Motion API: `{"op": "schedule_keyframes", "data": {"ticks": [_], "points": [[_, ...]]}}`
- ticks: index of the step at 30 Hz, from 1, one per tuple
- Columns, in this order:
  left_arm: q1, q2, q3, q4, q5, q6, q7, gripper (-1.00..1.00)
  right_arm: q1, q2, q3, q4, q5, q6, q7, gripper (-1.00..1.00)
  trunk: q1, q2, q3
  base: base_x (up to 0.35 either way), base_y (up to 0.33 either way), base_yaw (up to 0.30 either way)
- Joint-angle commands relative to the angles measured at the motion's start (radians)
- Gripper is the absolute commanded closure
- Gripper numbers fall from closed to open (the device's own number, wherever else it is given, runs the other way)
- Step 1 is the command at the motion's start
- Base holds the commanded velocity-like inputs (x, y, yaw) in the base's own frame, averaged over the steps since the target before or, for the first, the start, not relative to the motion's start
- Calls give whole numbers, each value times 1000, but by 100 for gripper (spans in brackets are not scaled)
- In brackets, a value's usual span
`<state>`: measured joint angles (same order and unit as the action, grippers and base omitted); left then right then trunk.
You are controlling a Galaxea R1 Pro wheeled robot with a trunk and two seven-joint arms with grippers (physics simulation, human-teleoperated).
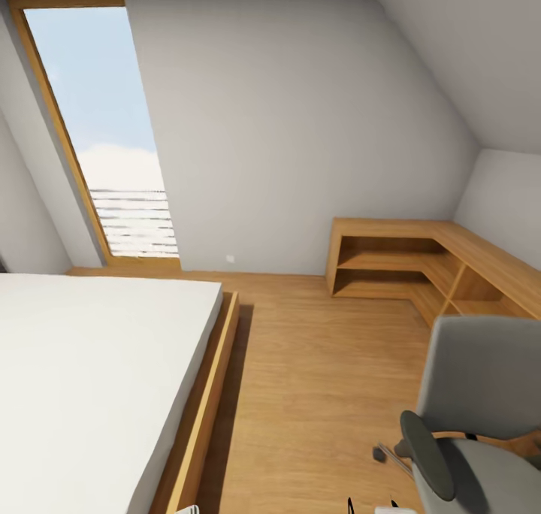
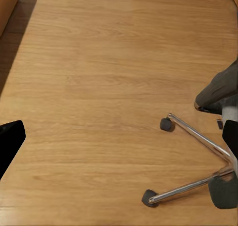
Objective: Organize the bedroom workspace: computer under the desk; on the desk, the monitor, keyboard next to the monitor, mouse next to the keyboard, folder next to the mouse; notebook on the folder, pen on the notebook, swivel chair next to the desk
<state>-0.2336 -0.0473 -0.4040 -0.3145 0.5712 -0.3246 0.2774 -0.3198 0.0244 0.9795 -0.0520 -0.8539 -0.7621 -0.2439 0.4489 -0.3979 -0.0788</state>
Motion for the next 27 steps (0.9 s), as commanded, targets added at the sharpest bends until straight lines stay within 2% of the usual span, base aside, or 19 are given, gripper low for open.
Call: {"op": "schedule_keyframes", "data": {"ticks": [1, 27], "points": [[-1, 0, -9, 0, 6, -4, 7, -100, -1, 0, 8, 0, -1, -1, -9, -100, 1, -2, -2, 273, 0, -4], [-1, -5, -12, 20, 4, -4, 6, -100, -1, 1, 8, 0, -1, 1, -8, -100, 1, -2, 0, 60, 0, -16]]}}
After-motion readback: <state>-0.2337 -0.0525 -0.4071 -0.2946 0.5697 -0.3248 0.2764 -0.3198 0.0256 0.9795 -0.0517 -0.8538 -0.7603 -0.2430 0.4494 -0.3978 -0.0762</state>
